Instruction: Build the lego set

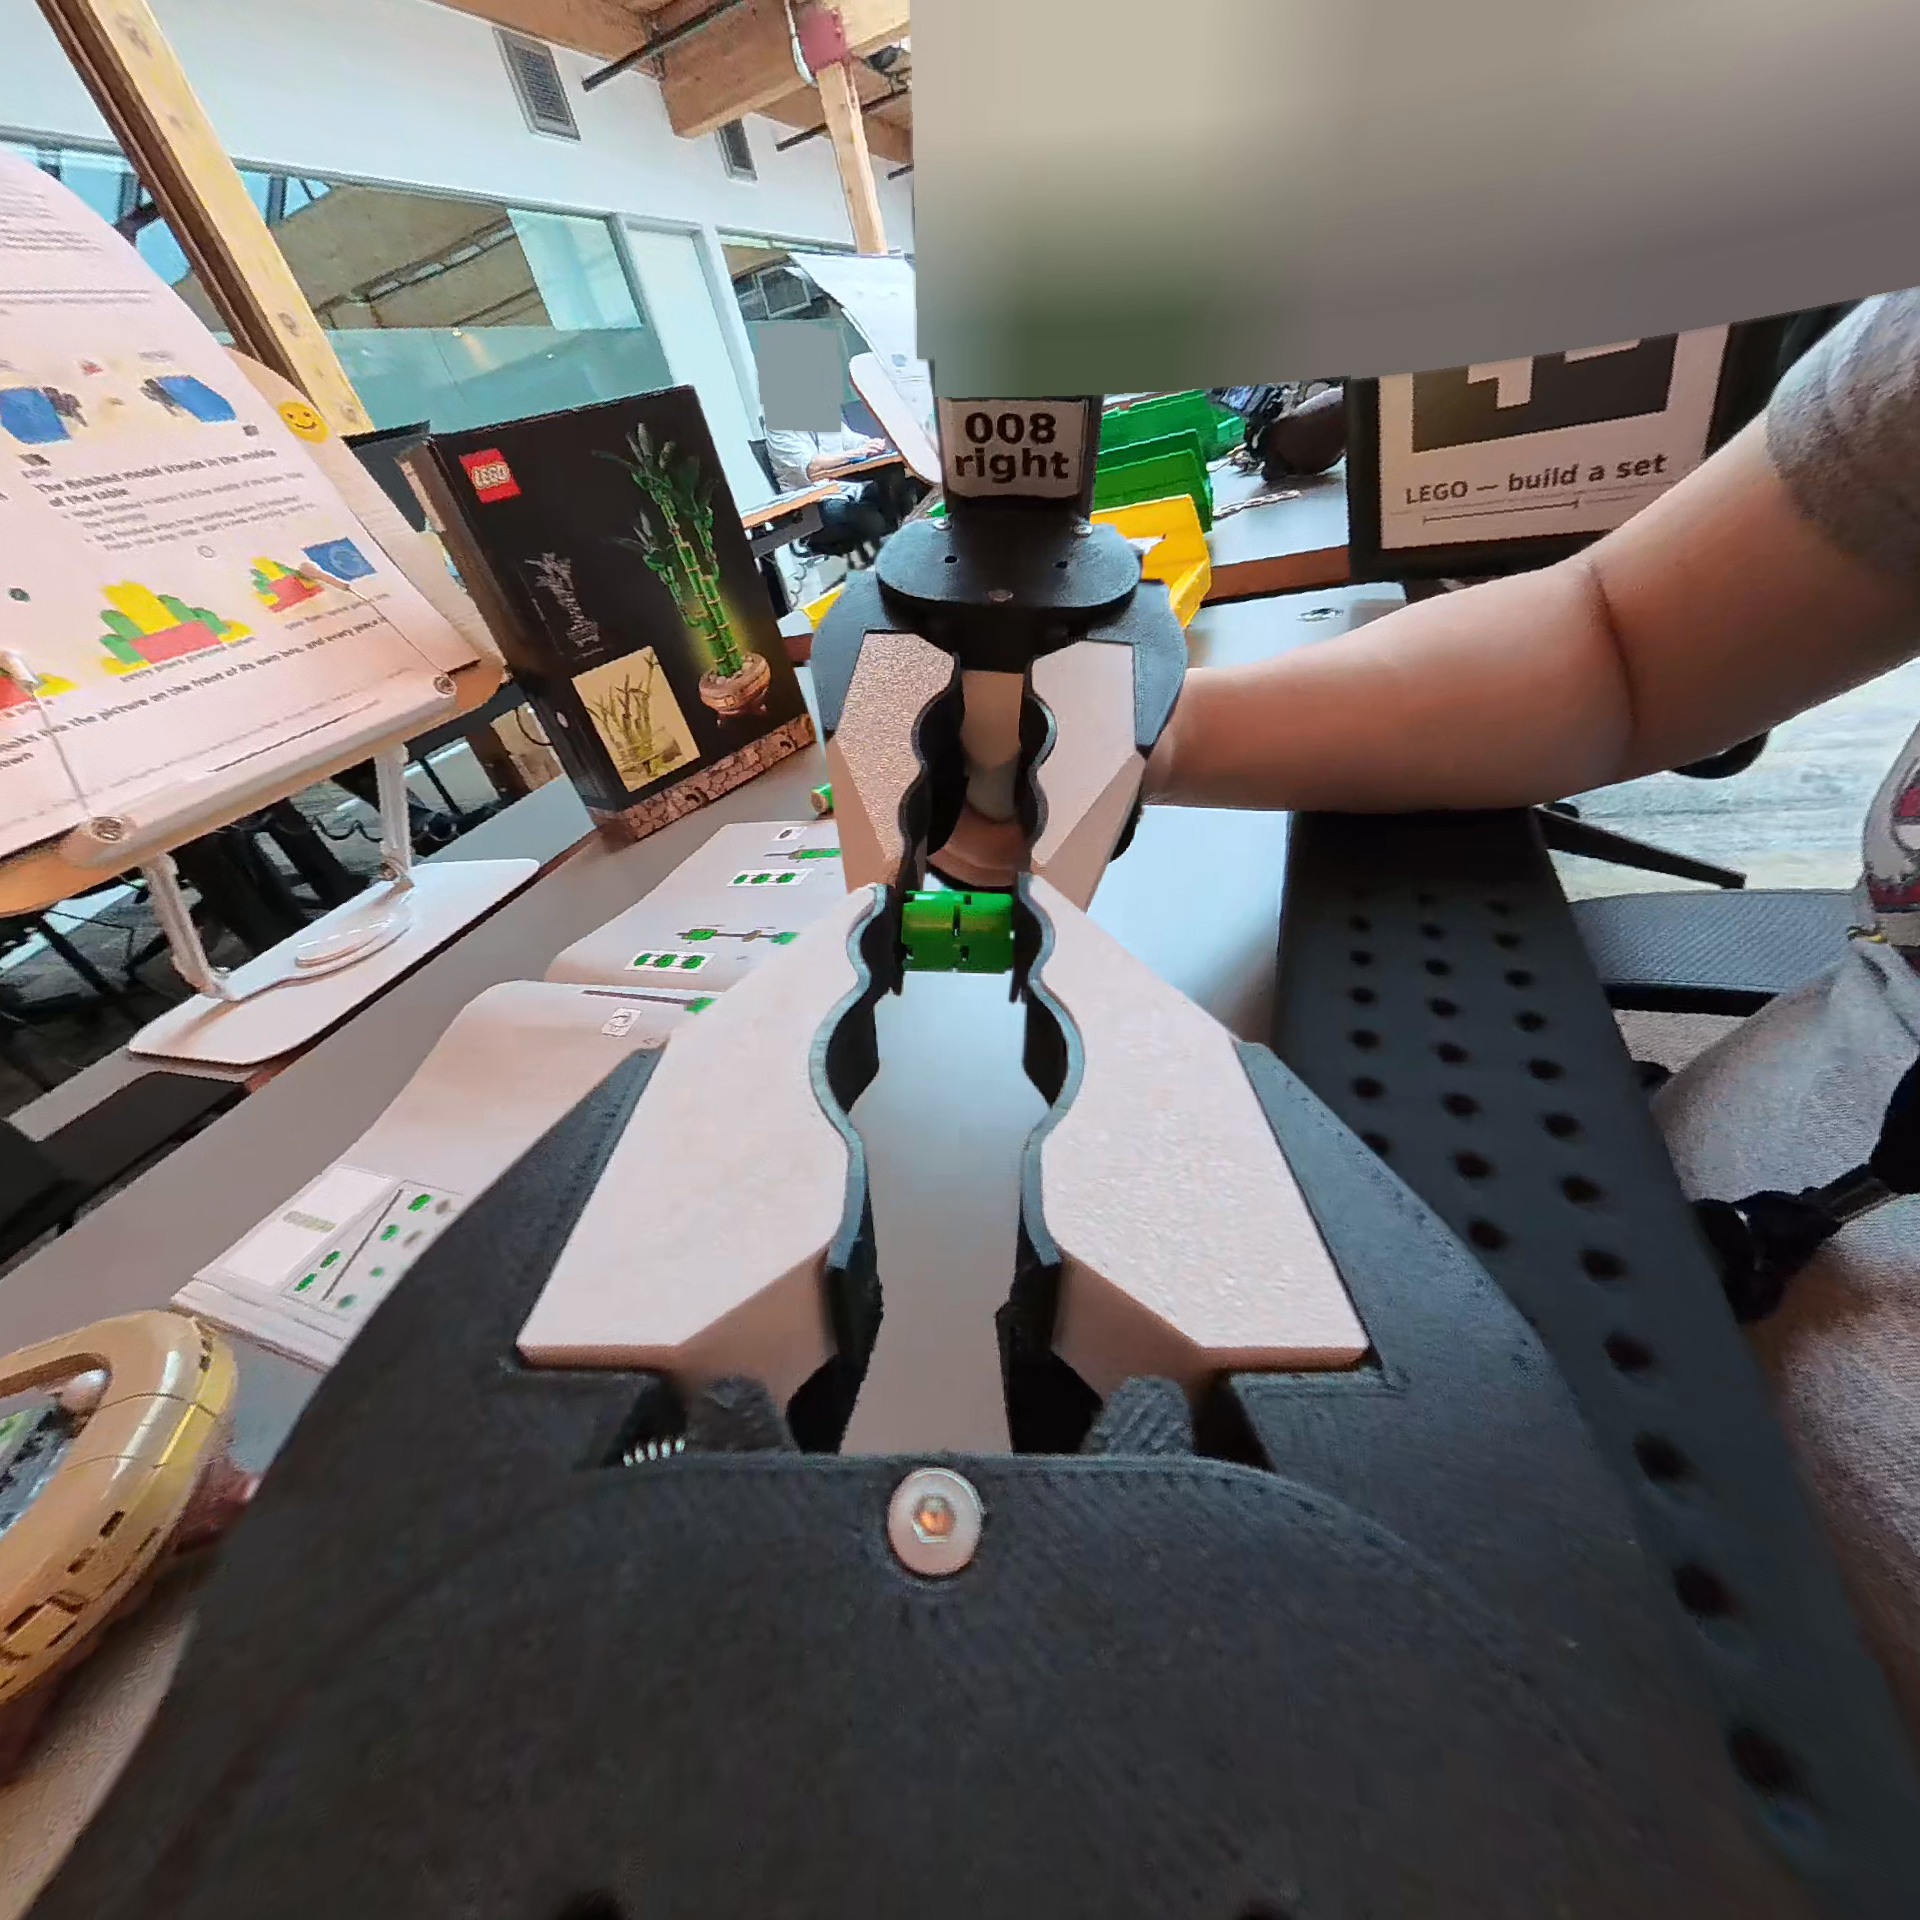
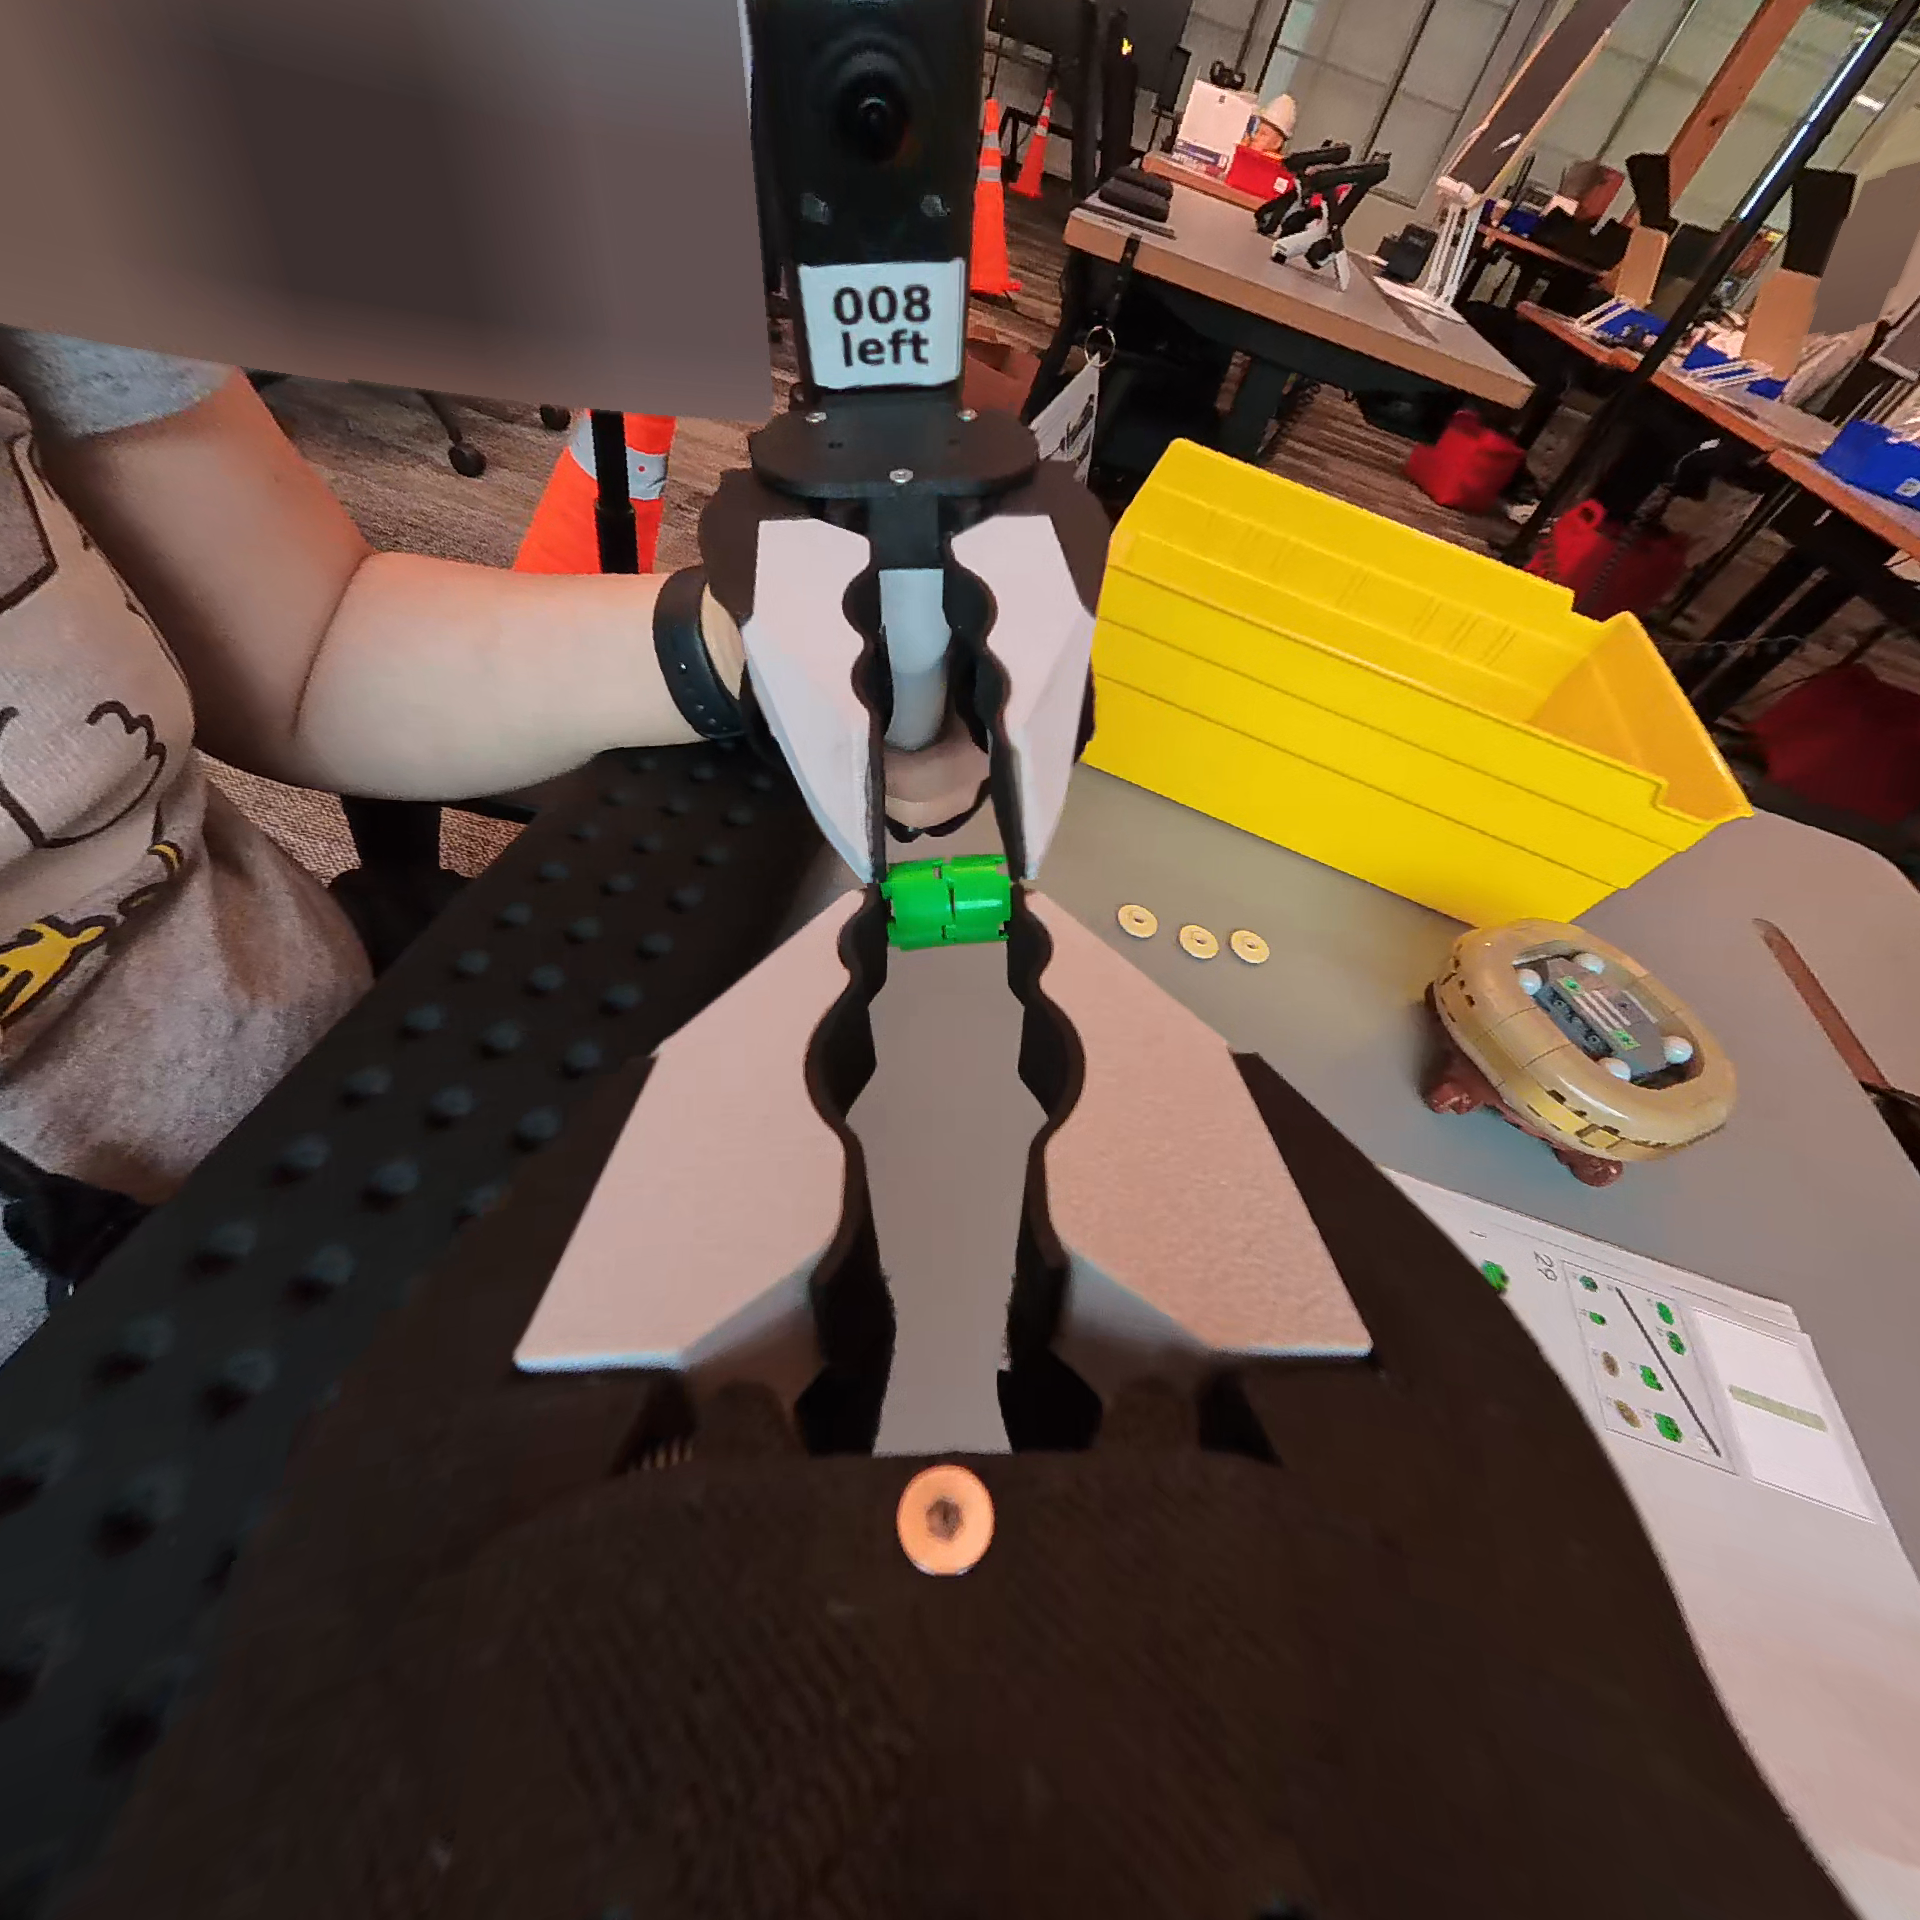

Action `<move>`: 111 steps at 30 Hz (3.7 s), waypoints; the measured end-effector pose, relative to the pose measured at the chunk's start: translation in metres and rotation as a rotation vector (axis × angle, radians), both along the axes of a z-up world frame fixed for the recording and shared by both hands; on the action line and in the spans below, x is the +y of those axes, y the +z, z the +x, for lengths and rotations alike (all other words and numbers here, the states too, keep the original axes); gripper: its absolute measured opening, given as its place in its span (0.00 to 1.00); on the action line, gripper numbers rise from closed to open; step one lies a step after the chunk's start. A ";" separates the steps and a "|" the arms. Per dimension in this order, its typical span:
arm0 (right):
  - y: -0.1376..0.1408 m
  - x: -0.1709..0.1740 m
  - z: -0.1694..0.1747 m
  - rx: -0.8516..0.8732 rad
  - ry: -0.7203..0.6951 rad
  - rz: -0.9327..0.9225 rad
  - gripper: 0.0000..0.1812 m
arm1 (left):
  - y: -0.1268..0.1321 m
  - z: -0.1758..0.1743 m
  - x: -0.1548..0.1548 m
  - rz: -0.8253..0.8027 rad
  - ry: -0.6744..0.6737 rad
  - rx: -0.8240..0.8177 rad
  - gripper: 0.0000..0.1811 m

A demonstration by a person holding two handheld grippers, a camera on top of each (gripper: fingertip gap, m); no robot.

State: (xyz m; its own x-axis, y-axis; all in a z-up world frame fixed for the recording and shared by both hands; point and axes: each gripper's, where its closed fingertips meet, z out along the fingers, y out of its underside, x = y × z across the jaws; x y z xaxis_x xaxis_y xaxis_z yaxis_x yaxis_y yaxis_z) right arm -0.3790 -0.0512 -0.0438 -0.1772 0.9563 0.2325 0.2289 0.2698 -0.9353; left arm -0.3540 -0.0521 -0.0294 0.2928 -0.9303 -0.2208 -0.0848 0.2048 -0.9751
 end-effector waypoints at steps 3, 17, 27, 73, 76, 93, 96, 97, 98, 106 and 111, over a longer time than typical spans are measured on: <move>0.000 0.000 0.000 -0.004 0.001 -0.010 0.12 | 0.000 0.000 -0.001 0.004 -0.003 0.003 0.10; 0.005 -0.001 -0.007 0.036 -0.021 0.034 0.12 | 0.026 -0.018 0.002 0.016 0.029 -0.141 0.00; 0.018 0.004 -0.007 0.129 -0.149 0.624 0.12 | 0.023 -0.011 0.005 -0.667 -0.286 -0.348 0.16; -0.033 0.092 -0.017 -0.282 -0.603 0.720 0.24 | -0.014 0.031 0.033 -0.819 -0.066 -0.237 0.07; -0.033 0.092 -0.017 -0.292 -0.614 0.722 0.25 | -0.013 0.030 0.032 -0.810 -0.067 -0.237 0.07; -0.025 0.087 -0.010 -0.233 -0.625 0.610 0.22 | -0.003 -0.016 0.052 -0.839 -0.004 -0.405 0.14; -0.025 0.084 -0.010 -0.223 -0.614 0.595 0.22 | -0.007 -0.013 0.050 -0.876 -0.021 -0.399 0.13; -0.025 0.083 -0.010 -0.219 -0.610 0.596 0.22 | -0.008 -0.012 0.049 -0.877 -0.025 -0.388 0.13; -0.024 0.082 -0.010 -0.214 -0.603 0.597 0.22 | -0.009 -0.010 0.048 -0.873 -0.028 -0.377 0.13; -0.029 0.072 -0.020 -0.208 -0.554 0.560 0.22 | -0.007 0.012 0.024 -0.800 -0.139 -0.267 0.14; -0.026 0.065 -0.025 -0.182 -0.526 0.539 0.22 | -0.007 0.022 0.009 -0.838 -0.242 -0.234 0.13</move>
